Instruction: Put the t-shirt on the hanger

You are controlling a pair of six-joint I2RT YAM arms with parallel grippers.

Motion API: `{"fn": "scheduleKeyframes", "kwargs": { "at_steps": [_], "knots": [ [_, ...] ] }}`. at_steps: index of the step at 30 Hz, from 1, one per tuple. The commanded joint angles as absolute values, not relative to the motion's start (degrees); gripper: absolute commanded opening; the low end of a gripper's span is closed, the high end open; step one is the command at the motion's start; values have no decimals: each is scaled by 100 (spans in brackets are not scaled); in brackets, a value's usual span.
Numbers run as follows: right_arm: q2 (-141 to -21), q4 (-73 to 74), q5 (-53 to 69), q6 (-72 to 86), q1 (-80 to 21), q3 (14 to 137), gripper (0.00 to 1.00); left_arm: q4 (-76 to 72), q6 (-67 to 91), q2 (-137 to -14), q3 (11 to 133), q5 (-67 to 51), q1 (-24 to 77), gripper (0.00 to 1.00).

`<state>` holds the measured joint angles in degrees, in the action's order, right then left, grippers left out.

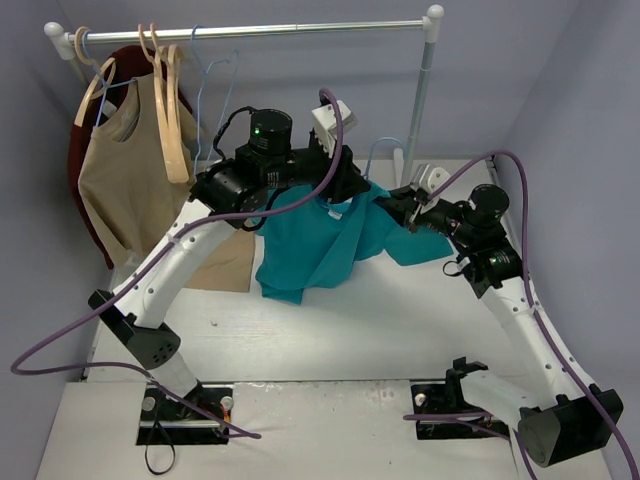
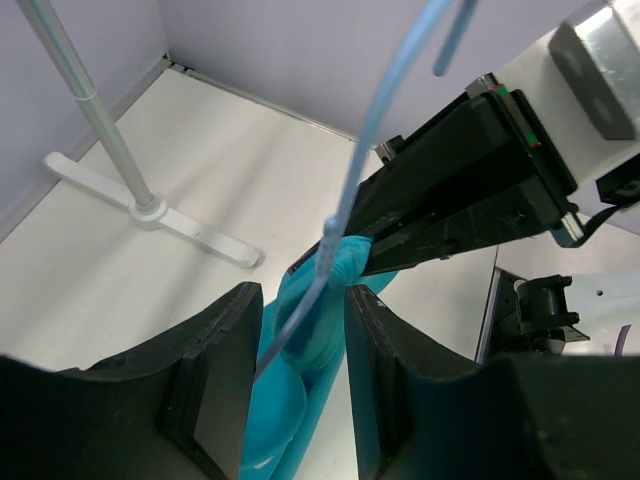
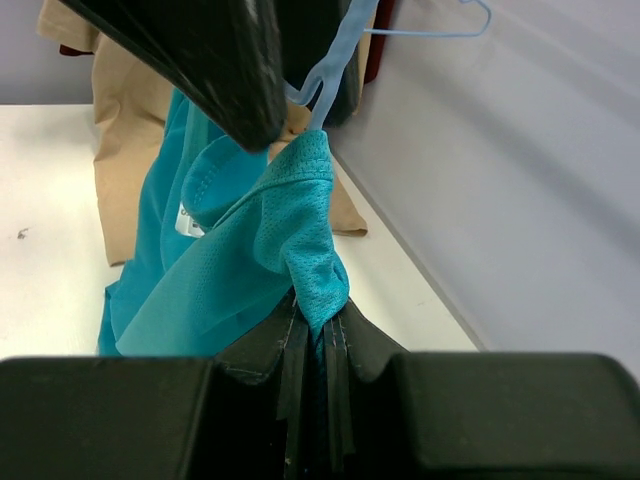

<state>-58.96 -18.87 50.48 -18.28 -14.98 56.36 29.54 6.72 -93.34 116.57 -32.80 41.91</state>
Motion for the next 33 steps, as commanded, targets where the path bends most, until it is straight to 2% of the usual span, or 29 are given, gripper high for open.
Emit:
{"fn": "scheduleKeyframes", "kwargs": {
  "at_steps": [1,12,15,19,21,29,30,32,33],
  "knots": [
    [-5757,-2487,5273,-1872,-1494,5730,0,2522,747,-9413,11997,-3770,4148,38],
    [-5818,-2443,5370,-1925,-1494,5704,0,2145,853,-9518,12059,-4218,4070,37],
    [-5827,-2417,5379,-1951,-1494,5713,0,2101,844,-9492,12006,-4315,4043,27],
    [-5845,-2391,5396,-1986,-1494,5695,0,1995,826,-9413,11892,-4377,4025,8],
    [-5854,-2382,5396,-1986,-1494,5687,0,2004,774,-9369,11865,-4386,4025,2],
    [-5959,-1944,5300,-2206,-1485,5783,1,2153,283,-9168,11646,-4307,4025,0],
    [-5968,-1855,5213,-2302,-1485,5809,11,2153,212,-9123,11550,-4237,4025,0],
    [-5985,-1593,5116,-2390,-1468,5871,26,2206,18,-9036,11461,-4149,4025,0],
    [-5985,-1513,5063,-2478,-1476,5888,37,2223,18,-8992,11374,-4018,4025,0]
  ]
}}
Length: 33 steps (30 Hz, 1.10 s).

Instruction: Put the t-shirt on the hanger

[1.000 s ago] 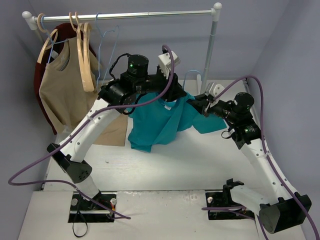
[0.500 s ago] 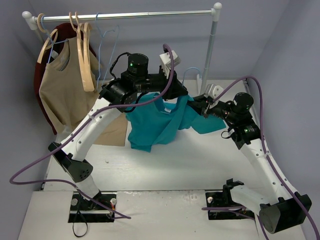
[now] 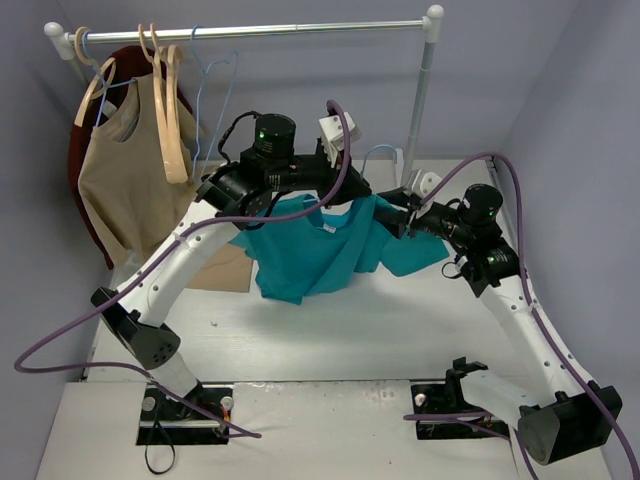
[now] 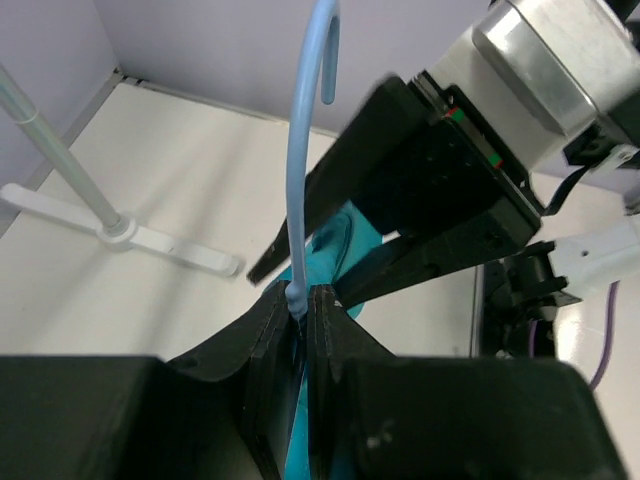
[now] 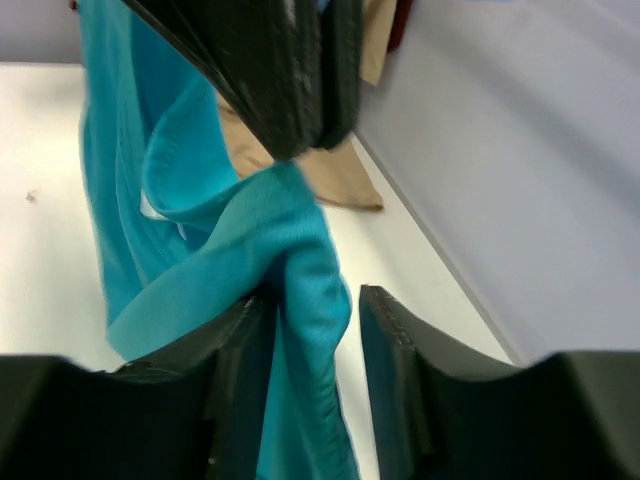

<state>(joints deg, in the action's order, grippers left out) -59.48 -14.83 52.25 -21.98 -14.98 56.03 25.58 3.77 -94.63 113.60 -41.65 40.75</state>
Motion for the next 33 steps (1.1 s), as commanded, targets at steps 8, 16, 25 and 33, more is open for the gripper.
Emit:
{"fn": "scheduleKeyframes", "kwargs": {
  "at_steps": [8,16,25,33],
  "knots": [
    [-5933,-870,4211,-2681,-1328,6003,57,2329,-562,-8763,11048,-3296,4025,0],
    [-5739,-704,3718,-2549,-1169,6204,60,1644,-343,-8473,10521,-2358,4025,0],
    [-5704,-466,2470,-2136,-1160,7110,72,1389,-658,-8578,11301,-318,4025,0],
    [-5546,-571,2365,-1951,-1160,7392,75,1197,-896,-8772,12893,668,4034,0]
  ]
}}
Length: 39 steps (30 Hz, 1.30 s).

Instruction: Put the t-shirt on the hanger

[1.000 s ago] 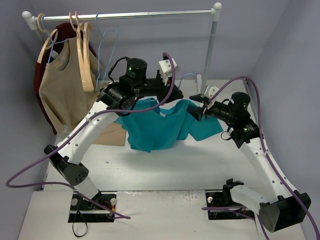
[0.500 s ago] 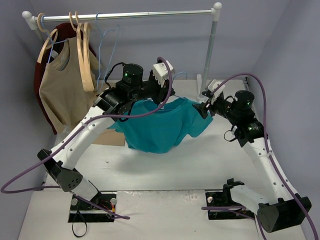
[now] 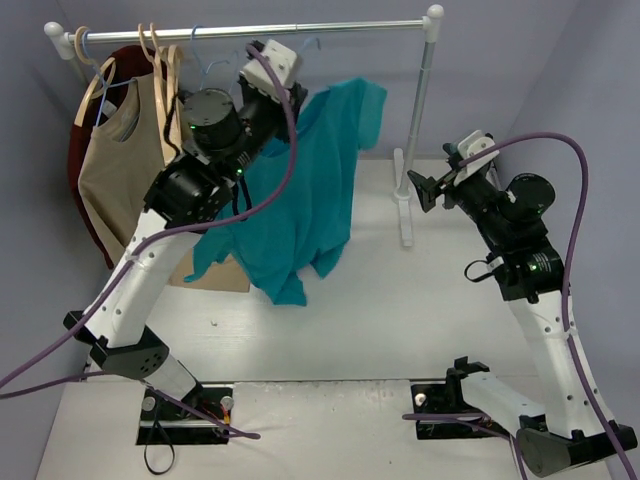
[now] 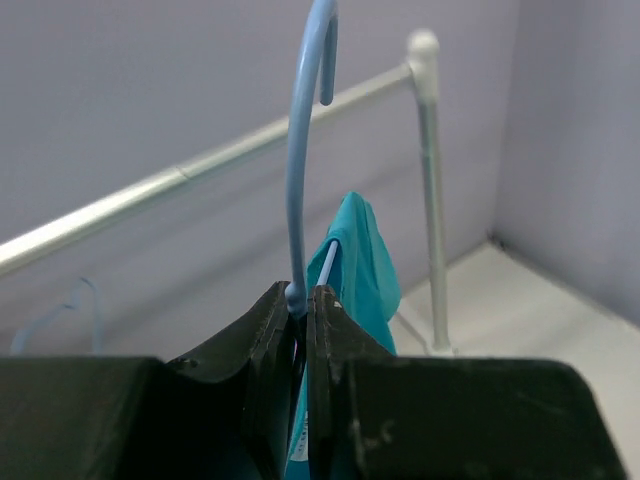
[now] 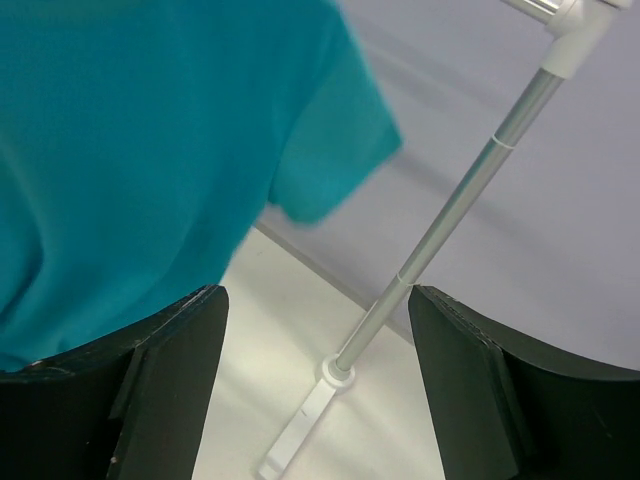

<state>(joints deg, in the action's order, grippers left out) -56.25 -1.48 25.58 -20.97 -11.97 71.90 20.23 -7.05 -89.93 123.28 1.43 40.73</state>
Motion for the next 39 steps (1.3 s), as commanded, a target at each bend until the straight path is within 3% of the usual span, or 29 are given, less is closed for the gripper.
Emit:
{"fn": "scheduleKeyframes", "kwargs": {
  "at_steps": [1,10,17,23,31,39],
  "knots": [
    [-5537,-580,2329,-1951,-1160,7365,75,1117,-992,-8771,12894,677,4034,0],
    [-5432,-528,2303,-1916,-1169,7119,74,1467,-1109,-8868,13358,1231,4034,0],
    [-5458,-554,2452,-1802,-1169,7031,74,1731,-62,-8657,13290,44,4025,0],
    [-5475,-545,2426,-1837,-1160,6952,73,2390,-193,-8982,13307,860,4034,0],
    [-5476,-589,2557,-1784,-1169,6856,72,1865,-835,-9492,13192,2021,3964,0],
    [-5362,-642,2698,-1740,-1169,6706,71,1407,562,-10080,13121,1284,2576,0]
  ]
}}
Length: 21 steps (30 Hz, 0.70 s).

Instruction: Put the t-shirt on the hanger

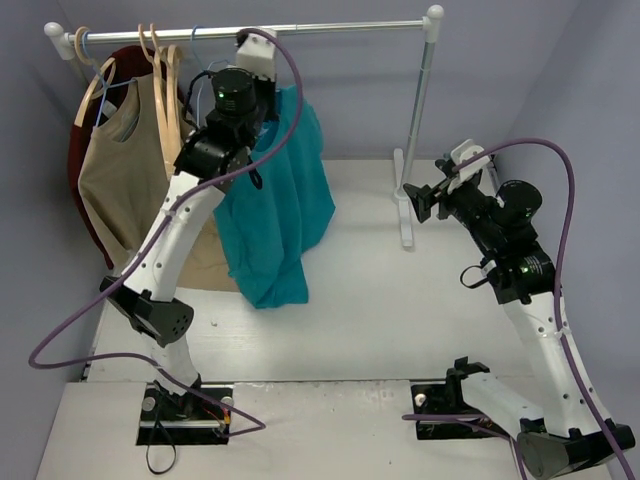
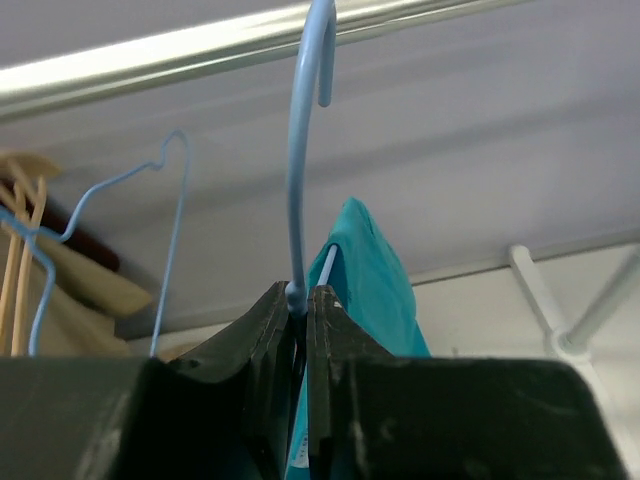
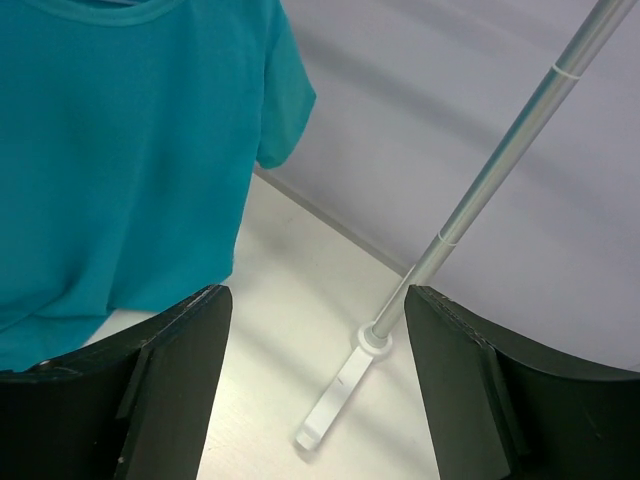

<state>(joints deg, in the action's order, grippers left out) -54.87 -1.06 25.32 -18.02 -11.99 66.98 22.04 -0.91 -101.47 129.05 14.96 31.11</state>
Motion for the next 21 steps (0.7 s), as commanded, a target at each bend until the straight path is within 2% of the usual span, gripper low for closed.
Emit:
{"fn": "scheduleKeyframes", "kwargs": {
  "at_steps": [1,13,21],
  "knots": [
    [-5344,-650,2716,-1740,-1169,6689,71,1389,650,-10133,13174,1214,2506,0],
    [-5221,-782,2988,-1705,-1169,6416,70,712,1098,-10336,13219,1,1916,0],
    [-5203,-905,3111,-1670,-1178,6205,70,633,1063,-10748,13799,0,1846,0]
  ]
}}
